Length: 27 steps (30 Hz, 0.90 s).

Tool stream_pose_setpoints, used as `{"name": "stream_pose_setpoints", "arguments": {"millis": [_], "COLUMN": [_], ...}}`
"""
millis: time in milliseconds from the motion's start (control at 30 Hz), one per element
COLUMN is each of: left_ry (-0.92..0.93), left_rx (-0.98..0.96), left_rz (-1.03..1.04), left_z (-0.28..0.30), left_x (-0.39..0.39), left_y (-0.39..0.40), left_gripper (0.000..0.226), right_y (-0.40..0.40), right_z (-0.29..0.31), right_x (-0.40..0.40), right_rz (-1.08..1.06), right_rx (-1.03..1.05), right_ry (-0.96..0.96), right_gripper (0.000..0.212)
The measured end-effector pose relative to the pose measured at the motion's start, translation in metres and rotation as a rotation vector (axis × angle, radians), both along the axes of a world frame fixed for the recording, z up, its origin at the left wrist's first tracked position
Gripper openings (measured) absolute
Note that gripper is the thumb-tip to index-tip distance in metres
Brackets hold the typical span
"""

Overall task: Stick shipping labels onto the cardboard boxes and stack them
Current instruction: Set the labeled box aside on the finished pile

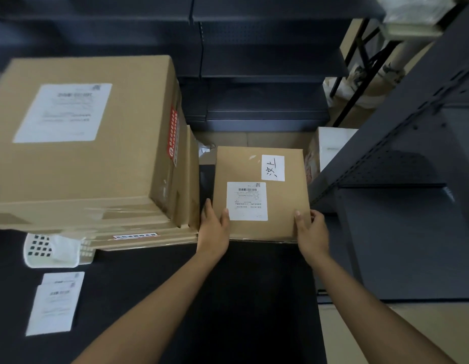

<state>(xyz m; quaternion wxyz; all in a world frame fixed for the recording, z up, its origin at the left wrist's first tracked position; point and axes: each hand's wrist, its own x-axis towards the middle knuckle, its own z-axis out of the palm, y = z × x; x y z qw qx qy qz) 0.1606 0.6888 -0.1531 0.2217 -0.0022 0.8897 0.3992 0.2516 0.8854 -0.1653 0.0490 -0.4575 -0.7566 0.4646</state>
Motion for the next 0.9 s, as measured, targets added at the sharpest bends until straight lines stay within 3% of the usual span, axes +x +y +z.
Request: {"name": "stream_pose_setpoints", "arguments": {"millis": [133, 300, 400, 533, 667, 900], "left_ry": [0.164, 0.525, 0.682, 0.676, 0.645, 0.533], "left_rx": [-0.159, -0.339, -0.378, -0.460, -0.490, -0.534], "left_rz": [-0.164, -0.478, -0.664, -0.767, -0.758, -0.584], "left_z": [0.014, 0.034, 0.048, 0.062, 0.076, 0.083], "left_x": [0.004, 0.021, 0.032, 0.045, 0.057, 0.075], "left_y": [0.004, -0.002, -0.008, -0.027, -0.064, -0.181], "left_gripper": [0.066, 0.059, 0.044, 0.030, 0.022, 0.023], "right_y": [-0.003, -0.018, -0.043, -0.092, -0.131, -0.228], "right_z": [0.018, 0.046, 0.059, 0.078, 0.093, 0.103], "right_x": [0.005, 0.014, 0.018, 0.023, 0.028, 0.033], "right_rz": [0.089, 0.391, 0.619, 0.804, 0.874, 0.995], "right_rx": [0.241, 0.658, 0.760, 0.724, 0.714, 0.741], "right_ry": [-0.094, -0.057, -0.044, -0.008, -0.104, -0.159], "right_gripper": [0.061, 0.040, 0.032, 0.032, 0.035, 0.037]}}
